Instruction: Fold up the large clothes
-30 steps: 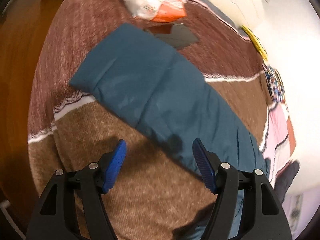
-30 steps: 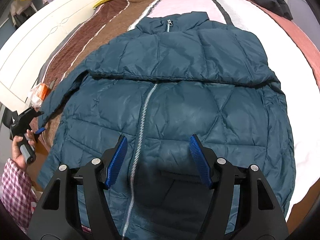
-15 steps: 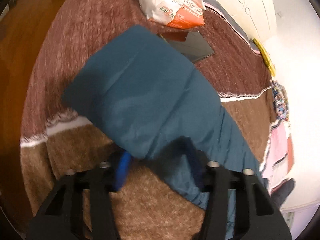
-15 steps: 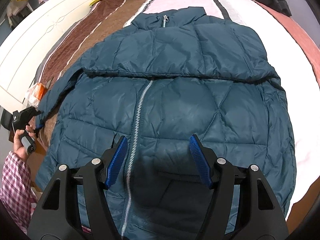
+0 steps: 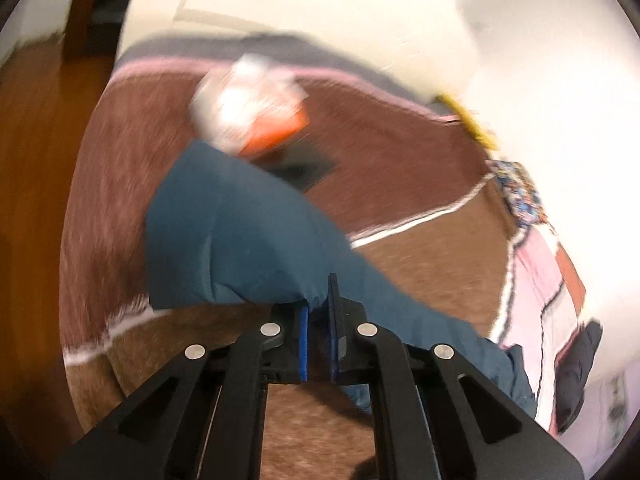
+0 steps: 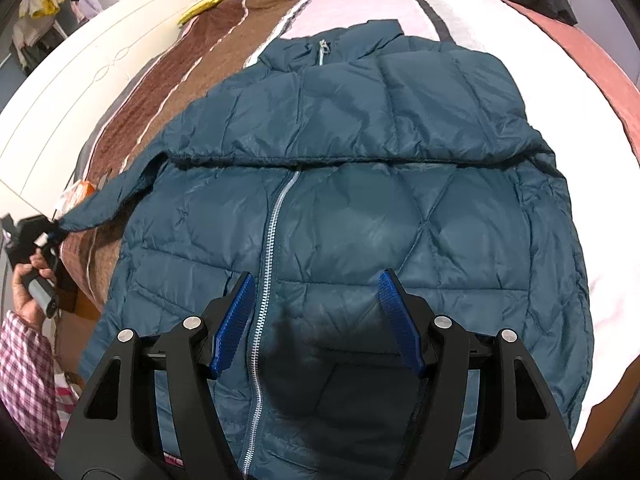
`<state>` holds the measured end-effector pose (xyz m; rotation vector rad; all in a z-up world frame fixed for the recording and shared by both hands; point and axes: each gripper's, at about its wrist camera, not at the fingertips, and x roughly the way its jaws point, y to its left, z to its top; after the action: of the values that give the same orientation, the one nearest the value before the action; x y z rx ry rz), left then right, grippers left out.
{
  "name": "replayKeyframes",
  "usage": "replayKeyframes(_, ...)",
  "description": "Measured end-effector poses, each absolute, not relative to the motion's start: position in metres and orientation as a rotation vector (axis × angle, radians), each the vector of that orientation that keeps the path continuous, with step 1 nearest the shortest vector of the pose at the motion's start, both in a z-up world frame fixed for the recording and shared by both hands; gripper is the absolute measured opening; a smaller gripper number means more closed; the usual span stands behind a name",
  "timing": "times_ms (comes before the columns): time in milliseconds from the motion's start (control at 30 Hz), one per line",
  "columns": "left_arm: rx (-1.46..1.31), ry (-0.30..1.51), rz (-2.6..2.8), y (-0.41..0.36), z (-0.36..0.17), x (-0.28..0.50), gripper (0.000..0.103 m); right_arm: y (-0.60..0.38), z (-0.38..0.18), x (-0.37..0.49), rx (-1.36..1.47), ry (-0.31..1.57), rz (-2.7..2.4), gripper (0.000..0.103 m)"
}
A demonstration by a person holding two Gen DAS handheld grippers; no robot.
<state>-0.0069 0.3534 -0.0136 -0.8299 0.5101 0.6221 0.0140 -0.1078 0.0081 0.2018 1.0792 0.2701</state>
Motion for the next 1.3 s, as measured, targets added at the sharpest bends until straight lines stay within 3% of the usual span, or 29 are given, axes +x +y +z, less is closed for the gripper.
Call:
replayKeyframes(233,-0.501,0.396,0.366,0.262,0.086,0.021,0.007,-0.137,0.016,0.016,0.284,1.042,0.239,0.065)
replayKeyframes(533,-0.262,0.428,-0.086,0.103,0.130,0.062,0.007,-0.191,0.024,0.009,0.381,0.975,0.168,0.065)
replayKeyframes(667,-0.174,0.509,-0.256,0.026,0.109,0.081,0.007,-0.219,0.019,0.005,0.448,0.969,0.127,0.065)
replayKeyframes(967,-0.040,0.837,-0.380,-0.101,-0.016,0.128,0.008,-0.256,0.009,-0.003,0.530,0.967,0.085,0.065)
replayKeyframes(1033,-0.015,0.888,-0.354,-0.108,-0.041,0.133,0.013,-0.261,0.007,-0.004,0.540,0.968,0.080,0.065)
replayKeyframes(1067,-0.004,0.910,-0.350,-0.107,-0.047,0.130,0.027,-0.263,0.006,-0.005,0.544,0.970,0.076,0.065)
replayKeyframes(1100,0.012,0.956,-0.348,-0.110,-0.056,0.132,0.049,-0.265,0.005,-0.005,0.549,0.972,0.077,0.065)
replayKeyframes(1133,0.011,0.987,-0.346,-0.106,-0.060,0.136,0.057,-0.266,0.005,-0.006,0.552,0.973,0.078,0.065)
replayKeyframes(1300,0.019,0.975,-0.401,-0.109,-0.044,0.117,0.059,-0.265,0.002,-0.003,0.552,0.981,0.090,0.065)
